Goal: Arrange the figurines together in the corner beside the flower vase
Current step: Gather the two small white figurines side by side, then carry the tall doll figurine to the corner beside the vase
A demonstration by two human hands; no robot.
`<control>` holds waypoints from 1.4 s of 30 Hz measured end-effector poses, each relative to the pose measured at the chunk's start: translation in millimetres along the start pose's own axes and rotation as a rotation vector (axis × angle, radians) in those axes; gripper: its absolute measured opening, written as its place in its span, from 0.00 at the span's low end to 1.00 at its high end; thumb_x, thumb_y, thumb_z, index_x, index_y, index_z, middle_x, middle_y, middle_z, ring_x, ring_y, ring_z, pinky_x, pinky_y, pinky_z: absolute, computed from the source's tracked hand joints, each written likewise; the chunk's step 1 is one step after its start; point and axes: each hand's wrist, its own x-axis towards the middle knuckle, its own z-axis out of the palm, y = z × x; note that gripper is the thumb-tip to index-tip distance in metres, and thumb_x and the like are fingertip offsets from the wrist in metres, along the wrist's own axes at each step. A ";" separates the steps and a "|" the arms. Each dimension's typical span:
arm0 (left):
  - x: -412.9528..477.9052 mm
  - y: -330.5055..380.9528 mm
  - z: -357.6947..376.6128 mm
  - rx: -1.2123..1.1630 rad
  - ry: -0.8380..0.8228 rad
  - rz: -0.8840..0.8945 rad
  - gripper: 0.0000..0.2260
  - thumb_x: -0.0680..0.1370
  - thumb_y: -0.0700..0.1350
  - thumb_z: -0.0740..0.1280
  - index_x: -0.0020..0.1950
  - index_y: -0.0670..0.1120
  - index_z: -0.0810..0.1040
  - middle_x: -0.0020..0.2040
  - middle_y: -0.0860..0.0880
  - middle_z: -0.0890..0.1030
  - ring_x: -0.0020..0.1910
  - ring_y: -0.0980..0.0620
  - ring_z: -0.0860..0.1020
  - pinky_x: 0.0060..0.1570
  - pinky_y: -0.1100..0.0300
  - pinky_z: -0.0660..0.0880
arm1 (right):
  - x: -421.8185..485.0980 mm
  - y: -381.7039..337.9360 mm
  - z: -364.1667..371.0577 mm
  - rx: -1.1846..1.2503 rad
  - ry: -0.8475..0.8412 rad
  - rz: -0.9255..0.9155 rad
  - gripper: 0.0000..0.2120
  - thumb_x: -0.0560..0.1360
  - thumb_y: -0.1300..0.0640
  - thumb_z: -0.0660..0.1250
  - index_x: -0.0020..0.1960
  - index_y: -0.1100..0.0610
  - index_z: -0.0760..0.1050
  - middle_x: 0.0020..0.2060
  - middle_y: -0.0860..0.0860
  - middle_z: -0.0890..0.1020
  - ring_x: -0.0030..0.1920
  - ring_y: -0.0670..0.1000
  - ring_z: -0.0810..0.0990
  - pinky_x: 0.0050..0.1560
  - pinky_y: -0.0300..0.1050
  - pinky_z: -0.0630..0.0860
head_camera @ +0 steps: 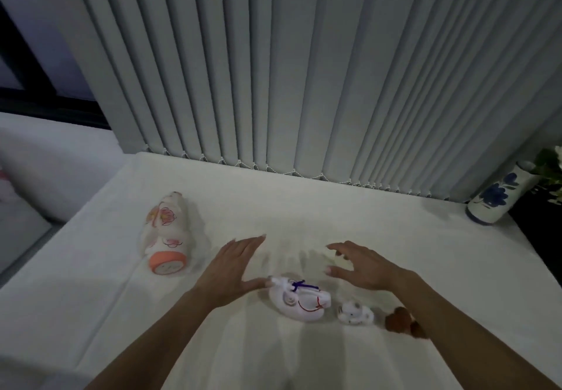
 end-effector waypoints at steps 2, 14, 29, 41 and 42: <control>-6.8 -14.0 -13.6 0.005 0.094 -0.067 0.45 0.66 0.76 0.47 0.75 0.48 0.58 0.73 0.50 0.67 0.71 0.52 0.66 0.72 0.54 0.58 | 16.1 -14.0 -2.7 -0.013 -0.008 -0.019 0.34 0.70 0.32 0.59 0.71 0.47 0.61 0.66 0.50 0.71 0.64 0.49 0.71 0.64 0.44 0.68; -42.5 -94.4 -75.5 -0.097 0.446 -0.487 0.29 0.73 0.52 0.70 0.68 0.40 0.68 0.67 0.41 0.74 0.65 0.42 0.73 0.63 0.50 0.69 | 113.9 -136.8 22.9 -0.043 -0.143 -0.202 0.36 0.68 0.29 0.59 0.71 0.45 0.60 0.66 0.50 0.71 0.64 0.51 0.72 0.65 0.48 0.69; -19.1 -180.3 -62.9 -0.965 0.292 -1.021 0.25 0.71 0.63 0.67 0.48 0.41 0.80 0.53 0.38 0.82 0.55 0.40 0.80 0.61 0.44 0.75 | 199.5 -248.2 85.8 0.484 -0.238 -0.104 0.28 0.74 0.37 0.59 0.60 0.59 0.74 0.58 0.57 0.81 0.58 0.57 0.79 0.64 0.57 0.74; -14.8 -188.6 -57.3 -1.099 0.228 -1.015 0.22 0.67 0.58 0.73 0.49 0.40 0.82 0.50 0.40 0.85 0.50 0.42 0.83 0.57 0.44 0.79 | 201.9 -245.6 97.2 0.754 -0.279 -0.049 0.23 0.71 0.44 0.68 0.59 0.59 0.75 0.54 0.56 0.83 0.53 0.54 0.82 0.58 0.53 0.79; -14.6 -186.5 -57.4 -1.103 0.230 -0.998 0.21 0.67 0.57 0.74 0.49 0.41 0.82 0.50 0.41 0.85 0.49 0.43 0.83 0.57 0.44 0.79 | 199.3 -243.3 94.6 0.756 -0.274 -0.061 0.22 0.71 0.44 0.69 0.58 0.57 0.75 0.52 0.54 0.83 0.53 0.53 0.82 0.56 0.51 0.80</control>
